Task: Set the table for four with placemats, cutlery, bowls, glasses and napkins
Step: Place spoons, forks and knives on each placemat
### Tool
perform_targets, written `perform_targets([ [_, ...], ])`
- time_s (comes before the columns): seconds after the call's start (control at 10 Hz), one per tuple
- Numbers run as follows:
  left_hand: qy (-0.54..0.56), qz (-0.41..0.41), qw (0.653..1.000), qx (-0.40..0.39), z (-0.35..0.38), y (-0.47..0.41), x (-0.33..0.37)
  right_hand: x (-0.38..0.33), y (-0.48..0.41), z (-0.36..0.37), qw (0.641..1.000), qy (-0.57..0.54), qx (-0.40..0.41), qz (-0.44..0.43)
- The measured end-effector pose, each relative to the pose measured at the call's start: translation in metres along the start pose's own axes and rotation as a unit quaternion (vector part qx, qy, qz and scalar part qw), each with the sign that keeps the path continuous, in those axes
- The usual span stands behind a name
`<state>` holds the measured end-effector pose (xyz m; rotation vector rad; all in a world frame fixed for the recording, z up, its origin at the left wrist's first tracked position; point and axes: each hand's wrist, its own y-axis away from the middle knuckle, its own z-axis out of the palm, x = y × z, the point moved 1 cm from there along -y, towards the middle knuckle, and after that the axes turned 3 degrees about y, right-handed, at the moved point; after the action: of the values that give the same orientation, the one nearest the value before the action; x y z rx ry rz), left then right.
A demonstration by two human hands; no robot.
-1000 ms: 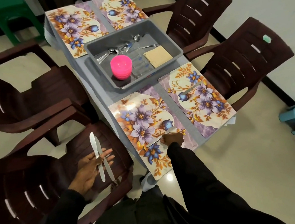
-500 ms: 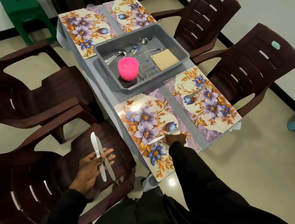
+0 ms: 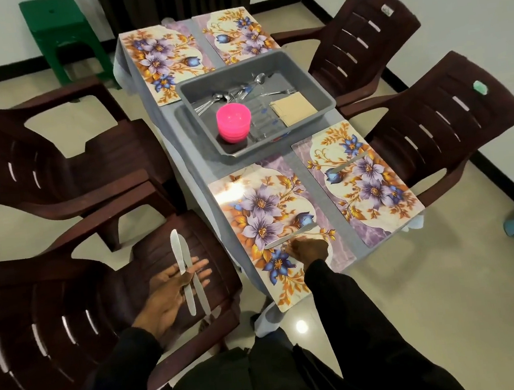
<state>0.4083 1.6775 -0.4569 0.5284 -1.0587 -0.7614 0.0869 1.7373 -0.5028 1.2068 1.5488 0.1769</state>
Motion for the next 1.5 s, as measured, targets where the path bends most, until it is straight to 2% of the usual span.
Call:
perform_targets([
  [0.2,-0.03,-0.019,0.999,-0.028,0.012,0.016,-0.015,0.024,0.042,0.01,0.993,0.067,-0.016,-0.097],
  [0.5,-0.055,-0.006,0.994,-0.093,0.038,0.07,-0.031,-0.001,0.126,0.016,0.974,0.029,-0.125,-0.185],
  [0.7,-0.042,0.021,0.996,-0.077,0.039,0.108,-0.055,-0.001,0.171,0.03,0.944,0.076,-0.224,-0.229],
  [0.9,-0.063,0.047,0.996,-0.032,0.019,0.142,-0.082,0.016,0.207,0.033,0.924,0.1,-0.286,-0.232],
  [1.0,-0.064,0.07,0.996,-0.004,0.004,0.164,-0.088,0.02,0.229,0.04,0.911,0.09,-0.331,-0.231],
  [1.2,0.006,0.096,0.995,0.022,-0.043,0.206,-0.084,0.025,0.271,0.085,0.901,0.096,-0.367,-0.211],
  [1.5,0.074,0.189,0.973,0.106,-0.186,0.276,-0.062,0.034,0.361,0.214,0.875,0.092,-0.403,-0.253],
])
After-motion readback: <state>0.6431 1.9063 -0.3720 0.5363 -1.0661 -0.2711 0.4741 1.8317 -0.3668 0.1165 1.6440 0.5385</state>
